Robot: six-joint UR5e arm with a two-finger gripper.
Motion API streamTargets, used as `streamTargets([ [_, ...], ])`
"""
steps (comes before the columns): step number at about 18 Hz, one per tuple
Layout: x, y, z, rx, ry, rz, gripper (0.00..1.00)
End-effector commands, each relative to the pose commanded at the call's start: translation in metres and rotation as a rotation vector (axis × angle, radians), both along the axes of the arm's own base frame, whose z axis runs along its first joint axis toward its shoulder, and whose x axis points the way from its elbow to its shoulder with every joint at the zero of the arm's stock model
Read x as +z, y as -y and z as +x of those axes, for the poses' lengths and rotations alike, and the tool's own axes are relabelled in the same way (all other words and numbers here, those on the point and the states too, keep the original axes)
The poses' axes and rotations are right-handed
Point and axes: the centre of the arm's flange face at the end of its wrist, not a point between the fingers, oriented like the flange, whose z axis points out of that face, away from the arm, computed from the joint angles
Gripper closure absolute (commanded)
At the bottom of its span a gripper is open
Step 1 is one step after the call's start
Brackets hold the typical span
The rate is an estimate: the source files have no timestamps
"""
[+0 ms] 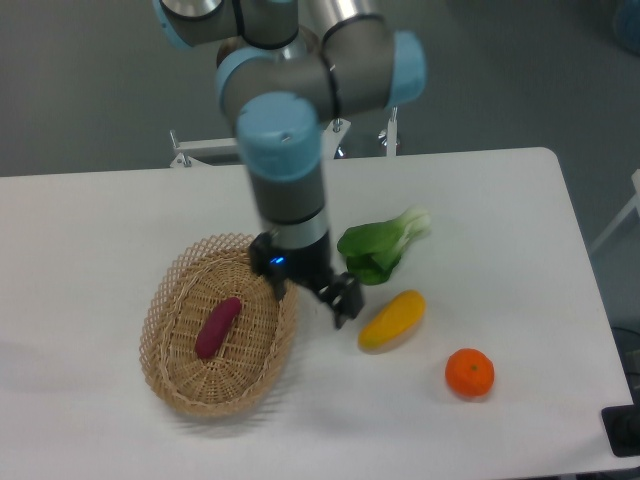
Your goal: Place the sweet potato in the basket
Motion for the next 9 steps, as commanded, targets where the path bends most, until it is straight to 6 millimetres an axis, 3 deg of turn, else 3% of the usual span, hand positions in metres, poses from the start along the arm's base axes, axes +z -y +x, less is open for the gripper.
streamTargets([
  [9, 0.009, 0.022, -0.032, 0.008, -0.015, -0.006, 0.0],
])
